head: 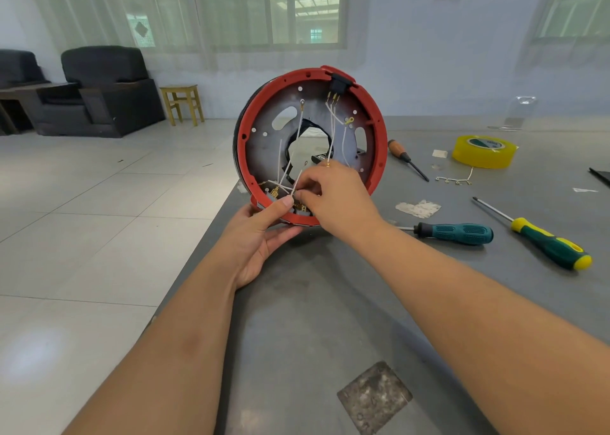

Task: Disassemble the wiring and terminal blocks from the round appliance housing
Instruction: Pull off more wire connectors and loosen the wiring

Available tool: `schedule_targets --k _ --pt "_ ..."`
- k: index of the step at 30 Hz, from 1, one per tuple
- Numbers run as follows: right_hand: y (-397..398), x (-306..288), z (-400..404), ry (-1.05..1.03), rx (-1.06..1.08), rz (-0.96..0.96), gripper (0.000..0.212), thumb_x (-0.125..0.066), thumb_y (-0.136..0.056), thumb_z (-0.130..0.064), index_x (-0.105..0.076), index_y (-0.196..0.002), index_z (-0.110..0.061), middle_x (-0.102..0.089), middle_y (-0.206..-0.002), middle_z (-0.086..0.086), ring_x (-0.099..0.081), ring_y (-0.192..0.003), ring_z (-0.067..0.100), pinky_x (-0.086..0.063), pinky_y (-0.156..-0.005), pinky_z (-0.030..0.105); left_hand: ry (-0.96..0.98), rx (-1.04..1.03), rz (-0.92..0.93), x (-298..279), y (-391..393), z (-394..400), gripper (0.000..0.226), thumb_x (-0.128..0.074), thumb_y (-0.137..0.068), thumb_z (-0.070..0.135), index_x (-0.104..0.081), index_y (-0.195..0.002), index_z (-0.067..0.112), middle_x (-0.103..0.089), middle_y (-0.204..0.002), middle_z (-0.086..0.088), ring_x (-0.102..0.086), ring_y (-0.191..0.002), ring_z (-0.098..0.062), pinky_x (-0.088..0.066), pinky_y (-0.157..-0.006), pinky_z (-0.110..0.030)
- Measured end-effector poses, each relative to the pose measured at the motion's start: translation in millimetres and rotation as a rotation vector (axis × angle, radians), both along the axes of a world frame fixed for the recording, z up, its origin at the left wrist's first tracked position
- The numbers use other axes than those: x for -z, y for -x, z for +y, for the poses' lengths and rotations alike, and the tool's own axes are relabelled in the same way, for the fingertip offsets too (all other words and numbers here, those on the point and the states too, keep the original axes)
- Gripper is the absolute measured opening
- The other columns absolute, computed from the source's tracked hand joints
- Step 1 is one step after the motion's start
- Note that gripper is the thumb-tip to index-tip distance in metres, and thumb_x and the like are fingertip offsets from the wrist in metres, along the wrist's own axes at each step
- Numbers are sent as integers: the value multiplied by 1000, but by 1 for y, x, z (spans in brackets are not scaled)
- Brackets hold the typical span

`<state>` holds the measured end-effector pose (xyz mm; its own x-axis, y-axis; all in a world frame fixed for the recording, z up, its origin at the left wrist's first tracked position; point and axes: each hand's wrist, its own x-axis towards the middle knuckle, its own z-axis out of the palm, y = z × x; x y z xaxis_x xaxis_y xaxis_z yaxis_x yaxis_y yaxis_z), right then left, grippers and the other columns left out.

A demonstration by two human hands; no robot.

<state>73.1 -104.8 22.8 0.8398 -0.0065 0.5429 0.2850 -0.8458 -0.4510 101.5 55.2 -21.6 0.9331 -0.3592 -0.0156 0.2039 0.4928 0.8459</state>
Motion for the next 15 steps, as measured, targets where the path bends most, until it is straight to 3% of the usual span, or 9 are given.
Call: schedule_targets --k 4,8,13,15 --pt "-1 2 1 -106 74 -57 6 -69 -91 -17 -75 -94 -16 -69 -94 0 -64 -89 18 -52 -84 41 22 -10 16 1 -1 -1 64 -86 -73 17 -57 -127 -1 -78 -103 -19 -76 -102 -39 -64 -75 -35" --pt "2 1 0 -250 148 -106 5 -69 -91 -17 -73 -92 -18 -71 -86 -9 -65 -84 11 -55 -83 35 21 -11 31 2 -4 -1 62 -87 -71 18 -60 -123 -2 -79 -103 -18 -76 -103 -39 -65 -75 -35" --pt "7 2 -7 -273 227 -128 11 -66 -89 -15 -68 -81 -23 -64 -76 -14 -61 -74 5 -48 -65 21 13 -27 52 1 -5 0 63 -88 -68 21 -62 -122 2 -78 -109 -20 -77 -103 -36 -65 -75 -37" --pt "10 3 -9 -238 267 -148 17 -63 -89 -13 -65 -77 -25 -62 -72 -14 -59 -72 8 -46 -62 23 9 -43 50 1 -5 0 64 -89 -67 23 -62 -122 4 -79 -109 -18 -77 -103 -34 -65 -75 -37"
